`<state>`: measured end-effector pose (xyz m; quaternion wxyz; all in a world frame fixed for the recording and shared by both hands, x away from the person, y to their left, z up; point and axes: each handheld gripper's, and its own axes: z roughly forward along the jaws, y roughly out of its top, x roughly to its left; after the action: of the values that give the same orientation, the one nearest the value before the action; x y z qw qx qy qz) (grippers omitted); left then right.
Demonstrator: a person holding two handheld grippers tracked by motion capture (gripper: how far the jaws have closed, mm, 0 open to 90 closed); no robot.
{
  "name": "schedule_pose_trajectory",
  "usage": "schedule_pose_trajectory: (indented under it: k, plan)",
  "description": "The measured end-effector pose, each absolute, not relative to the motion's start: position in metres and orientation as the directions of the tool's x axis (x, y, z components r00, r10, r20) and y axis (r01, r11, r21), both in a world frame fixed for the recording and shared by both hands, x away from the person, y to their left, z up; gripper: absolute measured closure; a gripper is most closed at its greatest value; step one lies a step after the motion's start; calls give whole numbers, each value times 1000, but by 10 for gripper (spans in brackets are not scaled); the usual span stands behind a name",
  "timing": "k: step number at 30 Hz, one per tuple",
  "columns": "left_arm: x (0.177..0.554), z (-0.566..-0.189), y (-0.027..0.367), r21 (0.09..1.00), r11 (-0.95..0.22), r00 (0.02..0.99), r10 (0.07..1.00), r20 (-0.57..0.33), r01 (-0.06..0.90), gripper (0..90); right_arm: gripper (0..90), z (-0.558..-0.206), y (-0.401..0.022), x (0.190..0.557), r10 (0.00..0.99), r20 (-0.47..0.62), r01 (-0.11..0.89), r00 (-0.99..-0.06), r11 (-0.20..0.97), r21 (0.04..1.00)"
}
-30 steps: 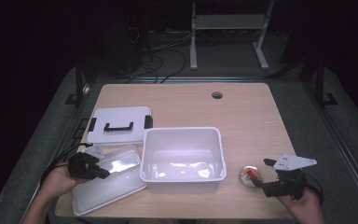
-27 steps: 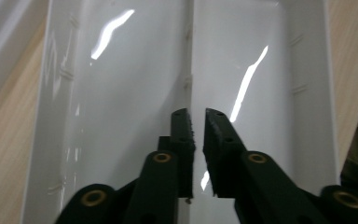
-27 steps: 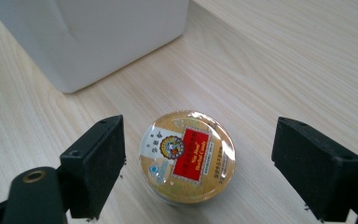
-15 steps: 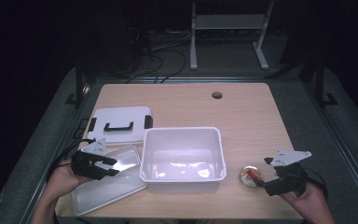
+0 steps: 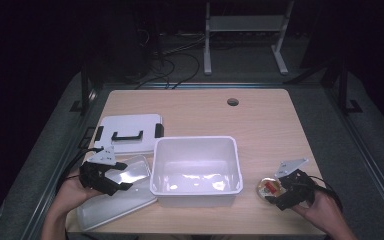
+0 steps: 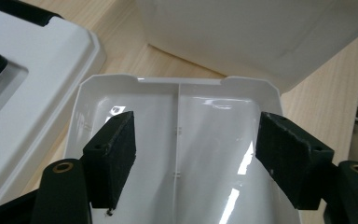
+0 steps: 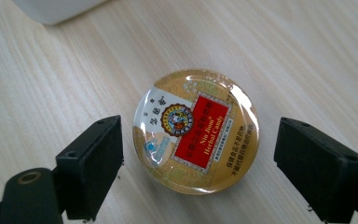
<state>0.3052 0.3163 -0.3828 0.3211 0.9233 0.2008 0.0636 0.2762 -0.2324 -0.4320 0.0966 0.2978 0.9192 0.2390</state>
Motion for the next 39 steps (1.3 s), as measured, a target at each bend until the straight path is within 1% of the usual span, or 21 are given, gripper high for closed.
schedule_pose_trajectory:
  k: [2, 5, 8, 9, 13, 16, 19, 21, 28, 30, 34, 39]
  plan:
    - [306, -384, 317, 614, -712, 907, 421, -15, 341, 255, 150, -434, -230, 278, 589, -29, 506, -808, 717, 479]
    - [307, -386, 316, 613, -710, 905, 425, -19, 347, 206, 151, -437, -226, 281, 580, -24, 506, -814, 730, 459]
    - [307, -387, 314, 612, -711, 907, 421, -21, 345, 191, 150, -438, -223, 283, 569, -28, 502, -822, 747, 436]
    - [307, -387, 313, 607, -716, 907, 420, -19, 344, 190, 150, -439, -220, 285, 557, -32, 497, -830, 764, 412]
    - [306, -386, 314, 615, -711, 907, 421, -16, 341, 189, 153, -440, -216, 287, 536, -51, 481, -843, 792, 376]
    - [305, -384, 316, 624, -704, 905, 425, -11, 338, 189, 153, -441, -215, 289, 535, -44, 484, -844, 793, 369]
    - [304, -382, 320, 643, -686, 901, 435, -13, 340, 188, 174, -445, -215, 291, 522, -52, 475, -851, 808, 348]
    - [304, -382, 320, 643, -686, 901, 434, -13, 340, 188, 192, -445, -215, 291, 517, -55, 468, -854, 811, 350]
    - [303, -383, 319, 640, -690, 902, 431, -13, 339, 188, 198, -444, -217, 291, 498, -48, 453, -866, 821, 346]
    - [303, -383, 319, 639, -691, 902, 432, -10, 338, 188, 198, -439, -223, 289, 473, -65, 428, -879, 840, 333]
    - [303, -385, 320, 635, -694, 901, 434, -6, 339, 188, 198, -427, -239, 291, 455, -75, 407, -887, 849, 337]
    - [303, -385, 319, 635, -694, 900, 435, -7, 340, 183, 199, -416, -252, 296, 425, -114, 373, -898, 872, 316]
